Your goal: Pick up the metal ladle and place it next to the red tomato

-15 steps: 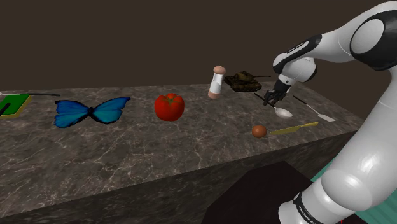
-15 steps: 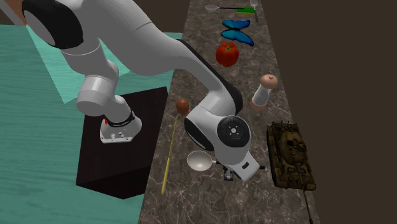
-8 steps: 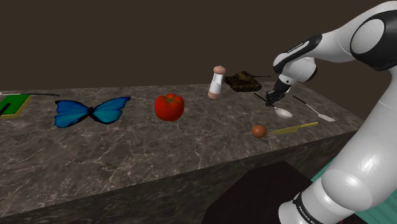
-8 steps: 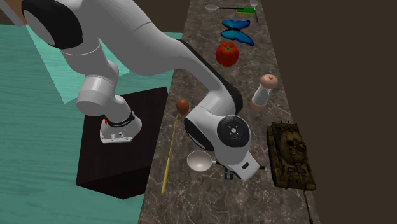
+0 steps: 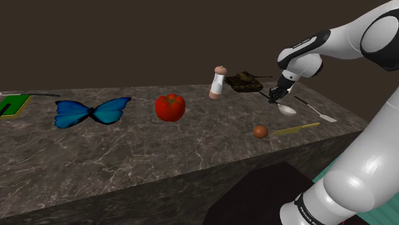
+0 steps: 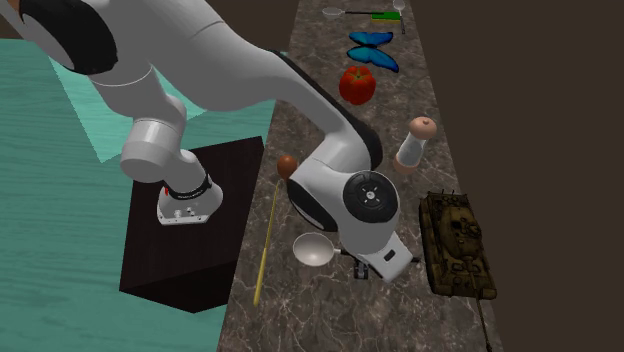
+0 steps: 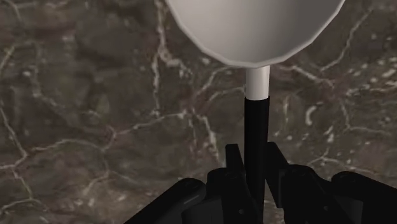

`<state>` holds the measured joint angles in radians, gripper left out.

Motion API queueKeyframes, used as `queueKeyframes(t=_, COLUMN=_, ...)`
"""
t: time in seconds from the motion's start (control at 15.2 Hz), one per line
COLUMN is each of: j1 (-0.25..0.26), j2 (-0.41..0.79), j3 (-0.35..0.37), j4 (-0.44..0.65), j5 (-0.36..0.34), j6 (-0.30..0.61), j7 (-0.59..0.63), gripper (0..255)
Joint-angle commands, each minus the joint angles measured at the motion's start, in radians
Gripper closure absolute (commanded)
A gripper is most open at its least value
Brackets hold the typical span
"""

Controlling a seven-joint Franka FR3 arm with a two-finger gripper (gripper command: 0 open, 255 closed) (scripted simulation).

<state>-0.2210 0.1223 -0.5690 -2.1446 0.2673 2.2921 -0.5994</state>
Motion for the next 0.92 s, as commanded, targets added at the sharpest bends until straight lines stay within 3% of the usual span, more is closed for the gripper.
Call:
queueKeyframes(t=0.0, j1=0.002, j2=-0.016, j3=-0.003, j4=0.011, j5=-0.016, j6=-0.023, j7=0.013, gripper=255)
queueKeyframes(t=0.86, j1=0.01, j2=-0.104, j3=-0.009, j4=0.1, j5=-0.099, j6=-0.178, j7=0.085, gripper=255)
